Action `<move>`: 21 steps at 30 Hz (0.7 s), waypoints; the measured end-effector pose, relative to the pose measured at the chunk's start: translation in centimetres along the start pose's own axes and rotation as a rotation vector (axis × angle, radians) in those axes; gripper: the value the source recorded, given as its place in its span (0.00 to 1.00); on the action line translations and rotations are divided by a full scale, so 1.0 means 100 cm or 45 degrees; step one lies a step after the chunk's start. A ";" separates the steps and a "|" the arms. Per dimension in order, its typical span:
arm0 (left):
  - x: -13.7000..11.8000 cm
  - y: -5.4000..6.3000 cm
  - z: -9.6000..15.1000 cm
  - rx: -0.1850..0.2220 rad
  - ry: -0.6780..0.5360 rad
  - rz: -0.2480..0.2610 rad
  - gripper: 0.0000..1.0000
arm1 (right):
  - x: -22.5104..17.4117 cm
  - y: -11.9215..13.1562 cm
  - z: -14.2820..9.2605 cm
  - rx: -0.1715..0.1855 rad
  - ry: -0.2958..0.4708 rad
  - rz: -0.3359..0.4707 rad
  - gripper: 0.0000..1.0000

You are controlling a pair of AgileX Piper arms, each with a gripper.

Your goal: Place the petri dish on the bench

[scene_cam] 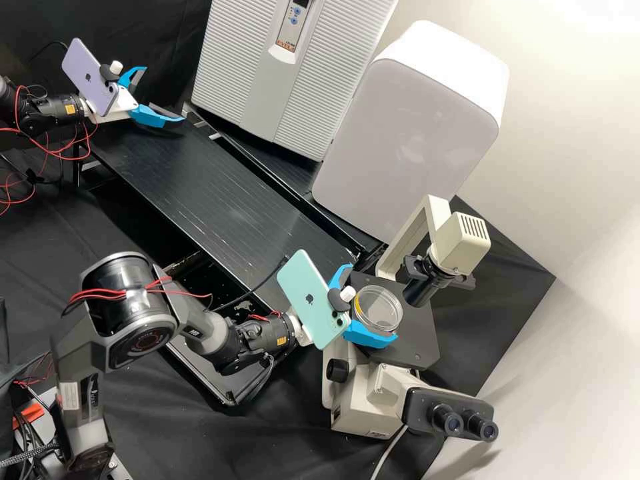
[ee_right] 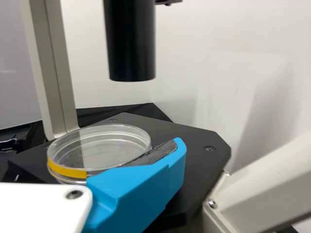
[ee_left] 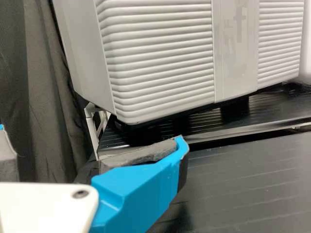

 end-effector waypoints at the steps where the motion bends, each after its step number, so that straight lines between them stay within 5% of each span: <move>1: 0.000 0.000 0.000 0.000 0.000 0.000 1.00 | 0.001 -0.001 -0.001 -0.006 0.001 -0.002 1.00; 8: 0.000 0.000 0.000 0.000 0.000 0.000 1.00 | 0.005 -0.005 -0.001 -0.018 0.000 -0.013 1.00; 9: 0.000 0.000 0.000 0.000 0.000 0.000 1.00 | 0.005 -0.005 -0.001 -0.018 0.000 -0.014 0.00; 21: 0.000 0.000 0.000 0.000 0.000 0.000 1.00 | 0.005 0.001 0.005 0.019 -0.021 0.009 0.00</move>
